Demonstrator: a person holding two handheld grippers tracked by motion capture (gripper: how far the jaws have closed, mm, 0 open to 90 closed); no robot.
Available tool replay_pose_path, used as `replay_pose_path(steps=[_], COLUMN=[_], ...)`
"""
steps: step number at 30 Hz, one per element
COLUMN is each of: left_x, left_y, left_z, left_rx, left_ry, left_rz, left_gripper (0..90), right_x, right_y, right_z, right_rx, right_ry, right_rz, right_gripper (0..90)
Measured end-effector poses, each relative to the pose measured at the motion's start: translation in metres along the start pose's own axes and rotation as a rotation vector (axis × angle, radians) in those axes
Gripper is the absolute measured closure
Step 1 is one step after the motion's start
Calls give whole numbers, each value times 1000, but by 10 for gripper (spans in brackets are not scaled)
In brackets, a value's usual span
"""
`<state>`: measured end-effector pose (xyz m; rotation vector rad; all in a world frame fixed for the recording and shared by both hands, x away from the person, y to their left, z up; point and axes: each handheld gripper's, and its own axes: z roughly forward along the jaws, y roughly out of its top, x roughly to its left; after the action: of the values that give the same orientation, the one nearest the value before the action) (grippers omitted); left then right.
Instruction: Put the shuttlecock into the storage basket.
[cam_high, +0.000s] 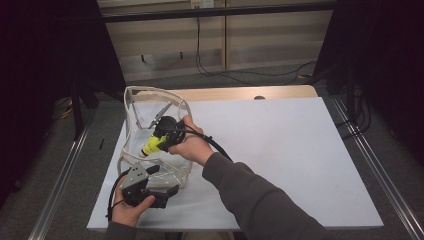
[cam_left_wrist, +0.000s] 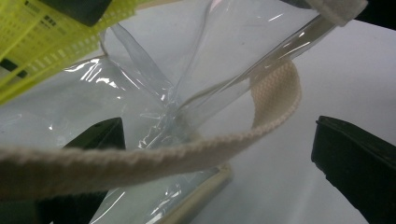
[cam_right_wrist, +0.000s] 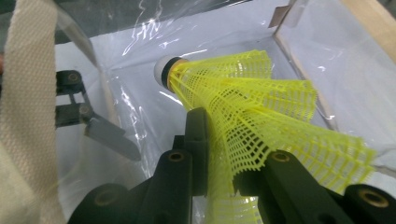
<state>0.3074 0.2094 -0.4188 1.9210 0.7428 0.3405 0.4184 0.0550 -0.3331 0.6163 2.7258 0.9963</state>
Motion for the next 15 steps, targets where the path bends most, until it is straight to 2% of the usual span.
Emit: replay_pose_path(steps=[4, 8, 11, 15], left_x=[0, 0, 0, 0], left_y=[0, 0, 0, 0], left_z=[0, 0, 0, 0], left_rx=[1, -4, -4, 1], left_ry=[3, 3, 4, 4], left_rz=[1, 1, -1, 1], left_gripper=[32, 31, 32, 31], right_x=[2, 2, 1, -1], right_y=[-1, -3, -5, -7], right_z=[2, 3, 0, -2], right_rx=[28, 46, 44, 49], right_ry=[5, 15, 5, 2], right_rz=[-14, 4, 17, 32], right_gripper=[772, 652, 661, 615])
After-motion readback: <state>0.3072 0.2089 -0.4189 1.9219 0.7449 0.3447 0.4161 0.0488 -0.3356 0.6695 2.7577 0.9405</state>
